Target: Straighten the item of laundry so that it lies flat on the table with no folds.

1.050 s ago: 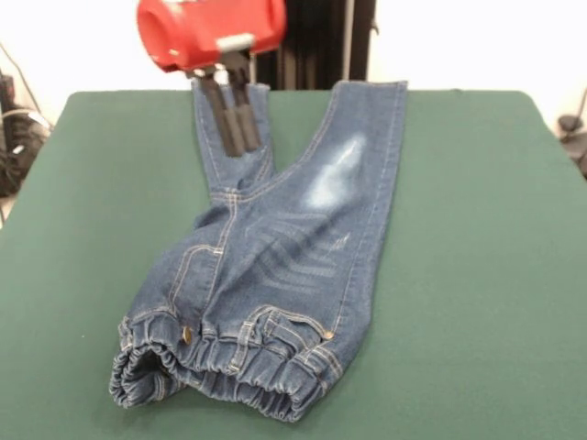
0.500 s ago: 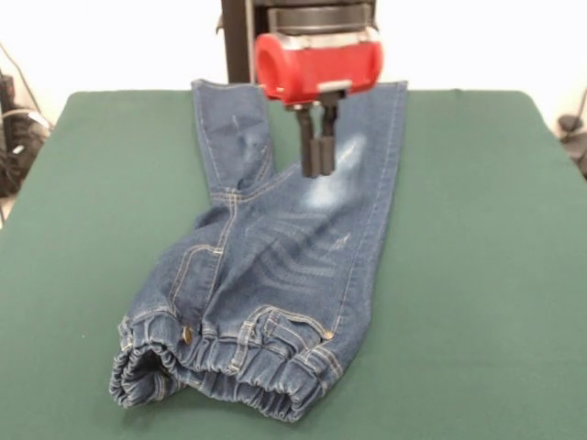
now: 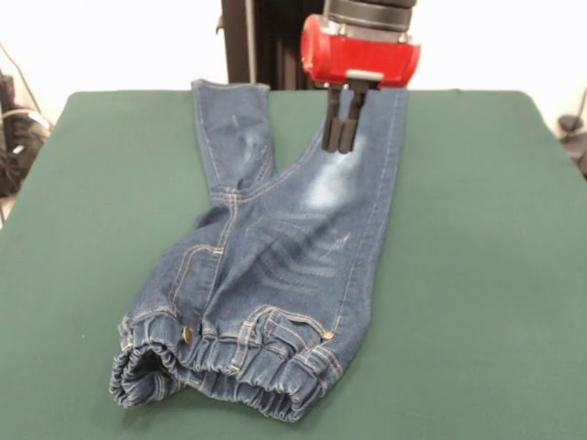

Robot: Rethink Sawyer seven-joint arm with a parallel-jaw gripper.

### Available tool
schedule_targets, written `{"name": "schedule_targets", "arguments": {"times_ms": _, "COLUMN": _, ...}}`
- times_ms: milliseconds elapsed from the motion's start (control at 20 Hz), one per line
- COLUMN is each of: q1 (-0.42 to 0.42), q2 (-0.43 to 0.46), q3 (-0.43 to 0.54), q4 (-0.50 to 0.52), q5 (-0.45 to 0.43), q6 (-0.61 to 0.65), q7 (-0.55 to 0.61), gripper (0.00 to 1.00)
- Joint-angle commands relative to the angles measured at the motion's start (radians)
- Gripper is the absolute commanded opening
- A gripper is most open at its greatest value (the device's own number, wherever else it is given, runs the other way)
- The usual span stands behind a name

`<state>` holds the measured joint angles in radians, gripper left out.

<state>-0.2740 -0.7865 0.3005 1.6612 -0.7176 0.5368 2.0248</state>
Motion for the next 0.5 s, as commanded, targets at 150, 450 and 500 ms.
{"name": "schedule_targets", "arguments": {"times_ms": 150, "q1": 0.135, "q2": 0.085, "q3": -0.166, "q4": 0.011, "q5": 0.015, "q6": -0.241, "q7": 0.370, "gripper": 0.00}}
{"name": "schedule_targets", "arguments": {"times_ms": 450, "q1": 0.153, "q2": 0.183, "q3": -0.198, "q4": -0.017, "q5": 0.076, "q6": -0.488, "q7": 0.368, "gripper": 0.00}}
{"name": "schedule_targets", "arguments": {"times_ms": 500, "q1": 0.154, "q2": 0.190, "q3": -0.202, "q4": -0.021, "q5": 0.087, "q6": -0.501, "q7": 0.359, "gripper": 0.00}}
